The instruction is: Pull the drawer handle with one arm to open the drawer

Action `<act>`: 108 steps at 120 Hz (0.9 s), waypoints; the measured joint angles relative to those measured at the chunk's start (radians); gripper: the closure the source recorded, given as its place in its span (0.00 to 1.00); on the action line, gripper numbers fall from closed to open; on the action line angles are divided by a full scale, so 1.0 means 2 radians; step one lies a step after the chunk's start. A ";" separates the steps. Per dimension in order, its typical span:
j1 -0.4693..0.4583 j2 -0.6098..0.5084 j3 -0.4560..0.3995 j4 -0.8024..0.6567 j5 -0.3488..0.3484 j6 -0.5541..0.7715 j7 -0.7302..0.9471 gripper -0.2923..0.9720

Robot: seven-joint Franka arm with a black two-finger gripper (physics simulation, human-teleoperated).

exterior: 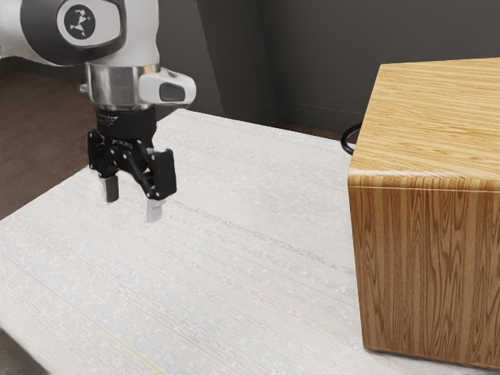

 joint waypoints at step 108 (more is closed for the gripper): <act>0.019 0.090 -0.003 0.123 -0.043 0.264 -0.032 0.23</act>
